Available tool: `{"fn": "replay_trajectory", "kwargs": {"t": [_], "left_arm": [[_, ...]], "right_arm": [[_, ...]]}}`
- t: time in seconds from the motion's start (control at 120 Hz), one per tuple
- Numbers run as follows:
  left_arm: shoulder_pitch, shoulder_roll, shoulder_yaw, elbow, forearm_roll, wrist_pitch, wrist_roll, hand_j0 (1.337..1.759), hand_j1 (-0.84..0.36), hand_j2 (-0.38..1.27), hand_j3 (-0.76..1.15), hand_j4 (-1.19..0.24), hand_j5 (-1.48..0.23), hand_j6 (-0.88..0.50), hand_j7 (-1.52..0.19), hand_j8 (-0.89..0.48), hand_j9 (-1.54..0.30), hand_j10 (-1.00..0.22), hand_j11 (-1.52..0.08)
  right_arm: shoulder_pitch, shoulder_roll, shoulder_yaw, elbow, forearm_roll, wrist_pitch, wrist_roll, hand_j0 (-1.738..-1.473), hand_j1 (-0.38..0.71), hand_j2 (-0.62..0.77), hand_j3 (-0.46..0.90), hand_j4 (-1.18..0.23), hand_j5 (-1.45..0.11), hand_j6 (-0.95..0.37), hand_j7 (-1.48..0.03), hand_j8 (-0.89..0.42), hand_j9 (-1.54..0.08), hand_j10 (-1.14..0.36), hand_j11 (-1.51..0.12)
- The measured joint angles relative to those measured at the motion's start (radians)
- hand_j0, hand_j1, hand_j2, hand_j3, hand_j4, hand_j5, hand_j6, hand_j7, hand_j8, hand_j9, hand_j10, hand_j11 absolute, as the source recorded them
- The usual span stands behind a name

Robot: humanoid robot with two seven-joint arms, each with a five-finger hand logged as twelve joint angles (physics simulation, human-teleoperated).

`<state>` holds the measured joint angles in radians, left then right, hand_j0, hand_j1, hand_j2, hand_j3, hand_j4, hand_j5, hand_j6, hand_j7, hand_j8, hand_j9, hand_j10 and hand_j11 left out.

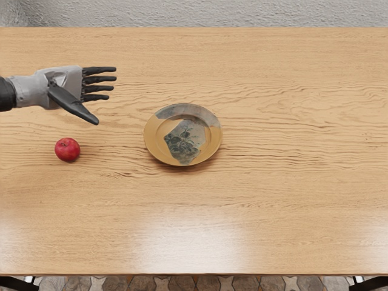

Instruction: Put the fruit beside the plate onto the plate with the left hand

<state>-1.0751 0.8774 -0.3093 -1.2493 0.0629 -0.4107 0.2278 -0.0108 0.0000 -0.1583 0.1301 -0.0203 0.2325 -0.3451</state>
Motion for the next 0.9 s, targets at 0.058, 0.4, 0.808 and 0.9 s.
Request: {"fn": "replay_trajectory", "kwargs": {"t": [0.058, 0.4, 0.808, 0.9], "left_arm": [[0.003, -0.006, 0.000, 0.005, 0.002, 0.000, 0.001, 1.658, 0.34, 0.00, 0.00, -0.01, -0.01, -0.01, -0.01, -0.01, -0.01, -0.01, -0.01], [-0.238, 0.126, 0.244, 0.066, 0.001, 0.000, 0.007, 1.658, 0.34, 0.00, 0.00, -0.01, -0.01, -0.01, -0.01, -0.01, -0.01, -0.01, -0.01], [-0.729, -0.153, 1.124, -0.002, -0.012, 0.215, 0.006, 1.658, 0.33, 0.00, 0.00, -0.01, -0.02, -0.01, -0.02, -0.01, -0.02, -0.01, -0.02], [-0.746, -0.224, 1.224, -0.012, -0.010, 0.349, 0.008, 1.658, 0.33, 0.00, 0.00, -0.02, -0.02, -0.02, -0.02, -0.02, -0.02, -0.02, -0.02]], "right_arm": [[0.000, 0.000, 0.000, 0.000, 0.000, 0.000, 0.000, -1.658, -0.35, 0.00, 0.00, 0.00, 0.00, 0.00, 0.00, 0.00, 0.00, 0.00, 0.00], [-0.001, 0.000, 0.000, 0.000, 0.000, 0.000, 0.000, -1.658, -0.35, 0.00, 0.00, 0.00, 0.00, 0.00, 0.00, 0.00, 0.00, 0.00, 0.00], [-0.001, 0.000, 0.000, 0.000, 0.000, 0.000, 0.000, -1.658, -0.35, 0.00, 0.00, 0.00, 0.00, 0.00, 0.00, 0.00, 0.00, 0.00, 0.00], [-0.001, 0.000, 0.000, 0.000, 0.000, 0.000, 0.000, -1.658, -0.35, 0.00, 0.00, 0.00, 0.00, 0.00, 0.00, 0.00, 0.00, 0.00, 0.00]]}}
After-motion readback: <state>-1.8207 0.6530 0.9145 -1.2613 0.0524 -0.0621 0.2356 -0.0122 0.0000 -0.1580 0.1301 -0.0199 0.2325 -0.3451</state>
